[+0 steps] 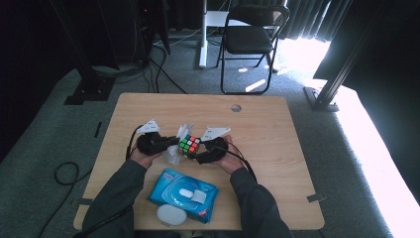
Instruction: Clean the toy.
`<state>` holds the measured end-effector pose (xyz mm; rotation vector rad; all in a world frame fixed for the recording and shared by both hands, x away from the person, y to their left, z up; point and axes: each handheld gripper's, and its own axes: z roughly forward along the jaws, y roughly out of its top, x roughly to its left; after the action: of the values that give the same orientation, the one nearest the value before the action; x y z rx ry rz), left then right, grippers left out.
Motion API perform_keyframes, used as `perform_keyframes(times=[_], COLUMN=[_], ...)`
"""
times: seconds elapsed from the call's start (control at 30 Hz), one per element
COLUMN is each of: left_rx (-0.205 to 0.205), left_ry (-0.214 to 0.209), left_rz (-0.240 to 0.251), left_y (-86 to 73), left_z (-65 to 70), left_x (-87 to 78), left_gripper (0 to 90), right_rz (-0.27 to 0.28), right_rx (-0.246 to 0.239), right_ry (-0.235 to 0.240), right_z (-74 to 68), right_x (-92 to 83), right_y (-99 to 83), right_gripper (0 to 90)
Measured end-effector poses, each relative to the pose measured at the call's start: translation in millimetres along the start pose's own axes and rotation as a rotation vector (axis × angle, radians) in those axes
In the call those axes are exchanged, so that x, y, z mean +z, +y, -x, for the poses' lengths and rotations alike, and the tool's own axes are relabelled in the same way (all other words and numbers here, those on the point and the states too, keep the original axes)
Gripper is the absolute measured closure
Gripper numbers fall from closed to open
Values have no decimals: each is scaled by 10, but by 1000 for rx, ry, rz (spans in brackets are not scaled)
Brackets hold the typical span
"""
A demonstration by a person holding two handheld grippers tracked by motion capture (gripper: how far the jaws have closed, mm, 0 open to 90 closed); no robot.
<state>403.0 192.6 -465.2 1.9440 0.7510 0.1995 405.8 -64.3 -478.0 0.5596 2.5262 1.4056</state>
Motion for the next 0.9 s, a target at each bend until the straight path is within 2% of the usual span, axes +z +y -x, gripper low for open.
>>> perform_keyframes(times=[0.43, 0.63, 0.9], left_rx=[72, 92, 142], left_ry=[55, 70, 79], left_rz=[-141, -173, -192], left_y=[-129, -162, -136], left_z=[51, 72, 181], left_x=[167, 210, 213], left_gripper=[873, 873, 871], right_rz=[21, 24, -7], right_rx=[23, 48, 44], right_ry=[-13, -39, -70], right_z=[53, 92, 97], right_x=[-55, -76, -38], right_y=[4, -2, -31], right_gripper=[344, 344, 344])
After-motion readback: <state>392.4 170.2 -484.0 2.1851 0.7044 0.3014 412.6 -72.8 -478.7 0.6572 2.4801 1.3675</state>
